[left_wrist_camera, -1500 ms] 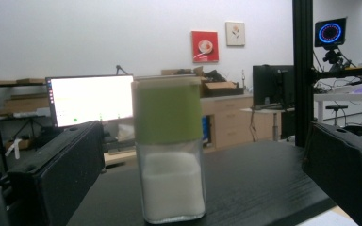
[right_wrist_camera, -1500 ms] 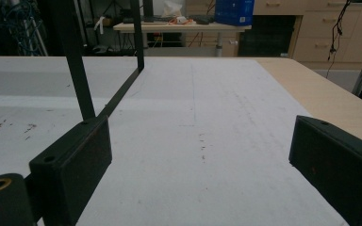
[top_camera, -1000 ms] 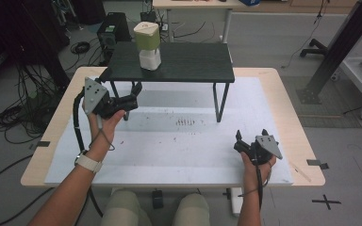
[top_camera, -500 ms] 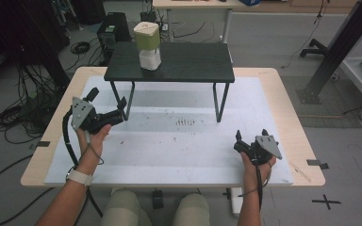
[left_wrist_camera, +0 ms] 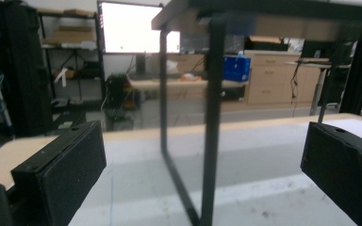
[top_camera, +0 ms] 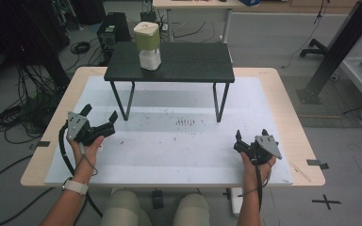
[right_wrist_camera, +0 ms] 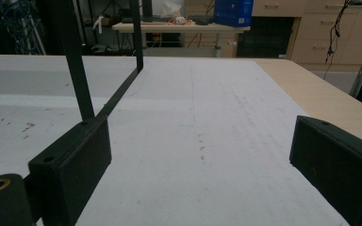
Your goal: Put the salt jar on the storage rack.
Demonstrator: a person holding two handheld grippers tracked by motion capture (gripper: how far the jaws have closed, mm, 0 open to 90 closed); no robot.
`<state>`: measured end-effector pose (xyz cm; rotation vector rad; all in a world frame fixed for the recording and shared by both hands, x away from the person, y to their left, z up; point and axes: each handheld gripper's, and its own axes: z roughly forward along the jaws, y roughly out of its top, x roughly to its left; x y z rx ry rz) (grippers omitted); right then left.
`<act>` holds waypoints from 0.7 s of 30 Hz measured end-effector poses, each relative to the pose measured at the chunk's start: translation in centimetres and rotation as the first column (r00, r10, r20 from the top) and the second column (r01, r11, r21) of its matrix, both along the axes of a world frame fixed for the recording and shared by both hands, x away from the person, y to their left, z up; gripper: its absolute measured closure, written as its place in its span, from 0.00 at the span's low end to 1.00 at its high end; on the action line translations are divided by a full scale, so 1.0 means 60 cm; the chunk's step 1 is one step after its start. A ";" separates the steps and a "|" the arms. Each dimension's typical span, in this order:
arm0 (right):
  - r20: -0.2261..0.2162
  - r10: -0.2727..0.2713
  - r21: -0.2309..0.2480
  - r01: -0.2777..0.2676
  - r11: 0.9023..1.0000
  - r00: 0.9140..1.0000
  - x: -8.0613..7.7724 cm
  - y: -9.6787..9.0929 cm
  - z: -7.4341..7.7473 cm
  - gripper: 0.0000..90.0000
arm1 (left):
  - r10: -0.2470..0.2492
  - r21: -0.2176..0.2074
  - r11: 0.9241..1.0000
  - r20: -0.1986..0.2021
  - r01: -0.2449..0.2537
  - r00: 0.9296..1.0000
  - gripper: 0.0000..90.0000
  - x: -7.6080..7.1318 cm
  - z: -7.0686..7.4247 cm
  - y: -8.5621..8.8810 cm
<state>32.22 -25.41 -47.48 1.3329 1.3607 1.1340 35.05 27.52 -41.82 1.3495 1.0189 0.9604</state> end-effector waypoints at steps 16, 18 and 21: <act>-0.003 -0.001 -0.002 0.001 1.000 1.000 0.000 0.001 0.000 0.07 | 0.020 0.003 1.000 -0.066 -0.020 0.998 0.01 -0.001 -0.052 0.017; -0.004 -0.001 -0.002 0.001 1.000 1.000 0.000 0.001 0.000 0.07 | 0.021 0.001 1.000 -0.068 -0.021 0.997 0.01 -0.001 -0.057 0.017; -0.004 -0.001 -0.002 0.001 1.000 1.000 0.000 0.001 0.000 0.07 | 0.023 0.002 1.000 -0.074 -0.023 0.997 0.01 0.000 -0.062 0.017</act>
